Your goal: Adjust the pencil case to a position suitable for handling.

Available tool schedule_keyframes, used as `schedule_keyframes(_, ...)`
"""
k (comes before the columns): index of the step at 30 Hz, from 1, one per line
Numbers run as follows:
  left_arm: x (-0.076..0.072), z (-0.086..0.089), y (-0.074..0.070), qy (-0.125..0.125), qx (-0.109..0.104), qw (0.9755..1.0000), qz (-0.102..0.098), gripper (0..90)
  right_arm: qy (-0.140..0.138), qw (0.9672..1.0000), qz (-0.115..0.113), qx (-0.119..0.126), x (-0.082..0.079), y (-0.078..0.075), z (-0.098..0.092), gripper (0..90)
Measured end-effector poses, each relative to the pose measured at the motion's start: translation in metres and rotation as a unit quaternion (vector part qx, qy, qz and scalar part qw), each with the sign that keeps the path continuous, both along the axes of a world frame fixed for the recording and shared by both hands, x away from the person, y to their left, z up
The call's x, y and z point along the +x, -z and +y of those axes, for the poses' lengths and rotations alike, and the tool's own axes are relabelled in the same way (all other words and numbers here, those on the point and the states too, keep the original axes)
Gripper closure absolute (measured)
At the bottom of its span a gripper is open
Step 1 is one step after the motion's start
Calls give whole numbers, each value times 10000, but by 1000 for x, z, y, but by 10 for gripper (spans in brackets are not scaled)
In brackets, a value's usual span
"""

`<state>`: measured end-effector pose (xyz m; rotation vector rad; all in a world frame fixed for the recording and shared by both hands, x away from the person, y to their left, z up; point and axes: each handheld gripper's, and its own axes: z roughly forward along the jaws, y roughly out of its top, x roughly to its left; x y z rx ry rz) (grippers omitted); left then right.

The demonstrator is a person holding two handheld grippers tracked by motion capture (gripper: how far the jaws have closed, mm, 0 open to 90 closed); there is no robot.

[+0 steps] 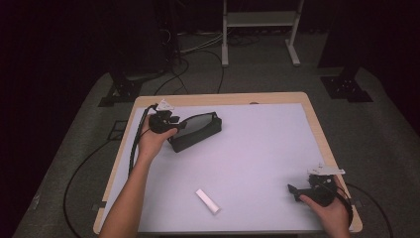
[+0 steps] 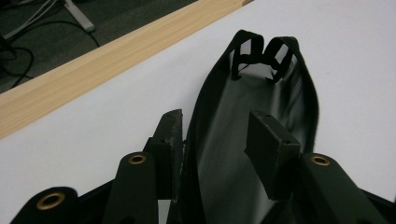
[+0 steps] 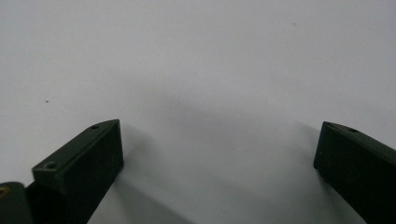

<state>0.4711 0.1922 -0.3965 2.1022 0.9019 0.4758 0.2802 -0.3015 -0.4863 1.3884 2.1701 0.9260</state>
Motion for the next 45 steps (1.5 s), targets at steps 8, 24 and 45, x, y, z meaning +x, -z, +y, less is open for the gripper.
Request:
schedule_keyframes(8,16,-6,5,5,15,10000,79,566,-1,10000,-2,-1,0,0,0,6)
schedule_keyframes(24,36,-20,19,89,96,9994,320,701,-2,10000,1,1,0,0,0,6)
schedule_keyframes(45,33,-24,10,605,-8,9971,457,887,-1,10000,1,2,0,0,0,6)
